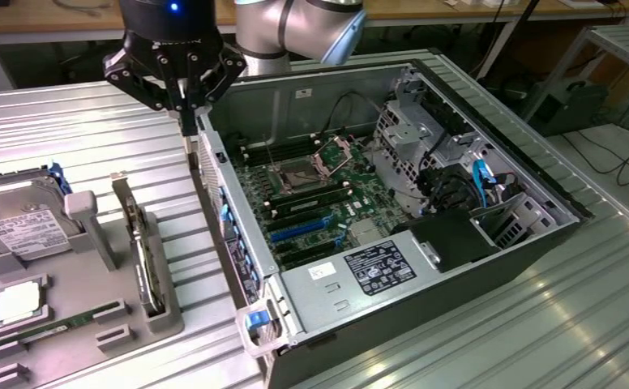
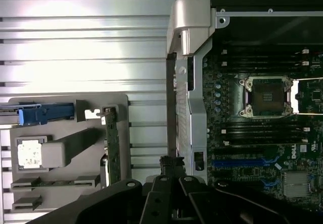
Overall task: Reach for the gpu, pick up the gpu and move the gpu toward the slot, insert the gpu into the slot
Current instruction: 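Reach for the gpu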
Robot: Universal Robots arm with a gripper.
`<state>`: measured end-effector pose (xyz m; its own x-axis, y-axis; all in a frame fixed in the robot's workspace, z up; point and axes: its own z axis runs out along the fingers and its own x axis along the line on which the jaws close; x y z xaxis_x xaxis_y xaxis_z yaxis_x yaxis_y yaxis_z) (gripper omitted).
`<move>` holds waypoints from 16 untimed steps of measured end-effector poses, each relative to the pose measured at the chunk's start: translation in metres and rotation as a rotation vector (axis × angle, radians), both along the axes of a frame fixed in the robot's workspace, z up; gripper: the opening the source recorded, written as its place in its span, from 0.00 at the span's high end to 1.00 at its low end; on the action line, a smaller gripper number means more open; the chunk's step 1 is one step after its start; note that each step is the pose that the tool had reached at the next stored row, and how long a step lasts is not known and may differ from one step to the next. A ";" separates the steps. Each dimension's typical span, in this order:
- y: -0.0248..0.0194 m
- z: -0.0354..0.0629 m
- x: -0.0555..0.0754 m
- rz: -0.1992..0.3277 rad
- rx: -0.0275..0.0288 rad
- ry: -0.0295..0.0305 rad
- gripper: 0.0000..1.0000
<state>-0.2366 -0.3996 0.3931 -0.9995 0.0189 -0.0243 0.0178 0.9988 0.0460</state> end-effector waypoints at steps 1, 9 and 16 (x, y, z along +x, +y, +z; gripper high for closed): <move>0.0000 -0.0001 -0.001 0.000 0.0001 0.0000 0.89; -0.0008 -0.0001 -0.016 0.007 0.0005 0.0000 0.89; -0.0012 -0.0002 -0.025 0.013 0.0006 0.0000 0.89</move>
